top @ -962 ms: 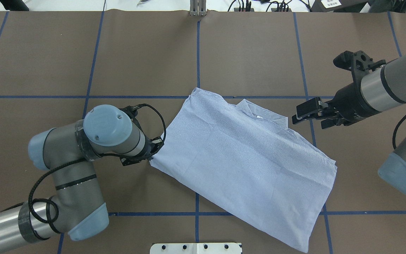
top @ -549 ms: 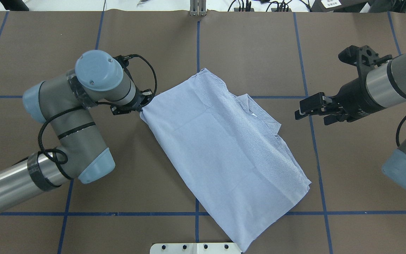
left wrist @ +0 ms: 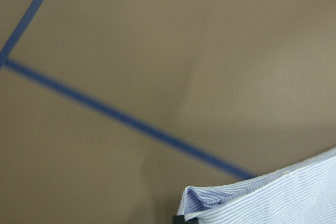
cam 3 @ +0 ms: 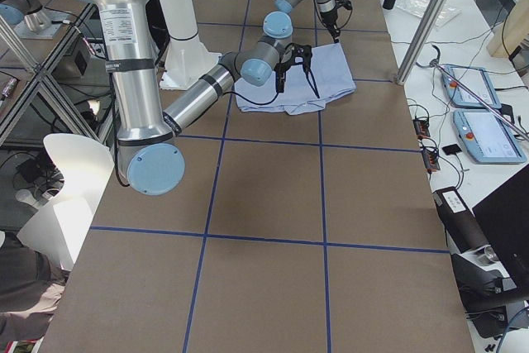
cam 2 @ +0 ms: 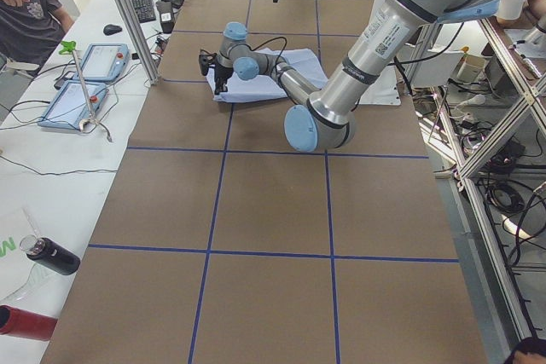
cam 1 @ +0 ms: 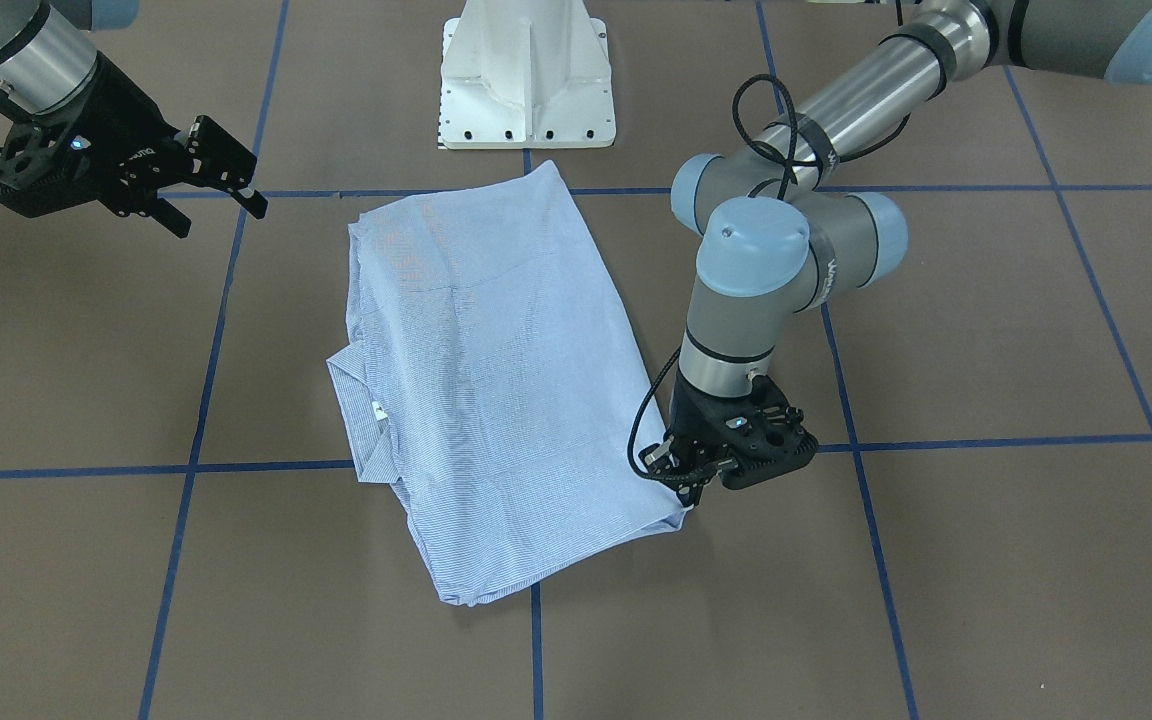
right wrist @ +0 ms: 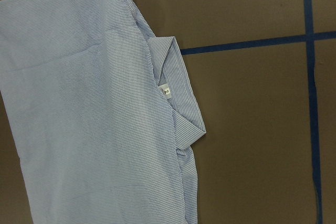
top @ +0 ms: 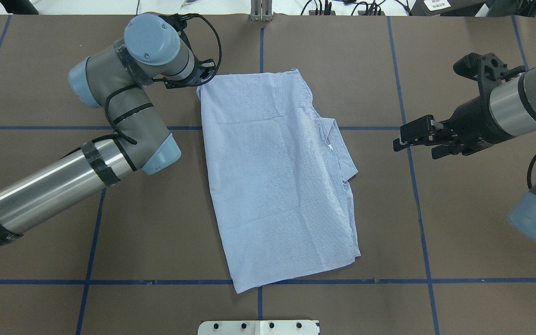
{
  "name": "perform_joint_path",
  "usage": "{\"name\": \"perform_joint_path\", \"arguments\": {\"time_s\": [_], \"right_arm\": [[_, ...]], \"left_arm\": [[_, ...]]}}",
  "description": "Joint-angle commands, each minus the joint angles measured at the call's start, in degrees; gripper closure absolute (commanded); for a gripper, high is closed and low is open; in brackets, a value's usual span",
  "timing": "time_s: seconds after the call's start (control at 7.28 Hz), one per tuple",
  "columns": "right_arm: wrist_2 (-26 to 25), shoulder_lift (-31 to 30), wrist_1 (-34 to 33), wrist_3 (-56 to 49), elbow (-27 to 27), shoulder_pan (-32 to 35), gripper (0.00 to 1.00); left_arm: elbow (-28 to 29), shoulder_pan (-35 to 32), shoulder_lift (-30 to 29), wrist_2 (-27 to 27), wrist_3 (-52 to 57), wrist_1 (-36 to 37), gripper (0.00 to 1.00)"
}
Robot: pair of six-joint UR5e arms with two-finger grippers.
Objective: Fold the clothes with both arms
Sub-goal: 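Pull the shirt corner with the left gripper toward the far side, rotating the shirt, then release the shirt and raise both grippers above its far edge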
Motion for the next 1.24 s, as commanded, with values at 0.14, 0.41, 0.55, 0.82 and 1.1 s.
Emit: {"name": "perform_joint_path", "arguments": {"time_s": [0.14, 0.41, 0.55, 0.82, 1.1], "right_arm": [[-0.2, 0.0, 0.0, 0.0, -0.2, 0.3, 0.00], [-0.4, 0.0, 0.0, 0.0, -0.4, 0.3, 0.00], [-1.5, 0.1, 0.0, 0.0, -0.4, 0.2, 0.00], [-3.8, 2.9, 0.1, -0.1, -2.3, 0.2, 0.00], [-4.4, 7.2, 0.2, -0.1, -7.3, 0.0, 0.00]], "left_arm": [[14.4, -1.4, -6.0, 4.6, 3.1, -15.2, 1.00], [17.6, -1.4, -7.4, 4.6, 3.3, -18.0, 1.00], [17.6, -1.4, -7.4, 4.7, 3.3, -18.0, 1.00], [17.1, -1.4, -7.2, 4.7, 3.3, -18.1, 0.00], [11.0, -1.8, -3.2, 4.2, 3.5, -18.0, 0.00]]}}
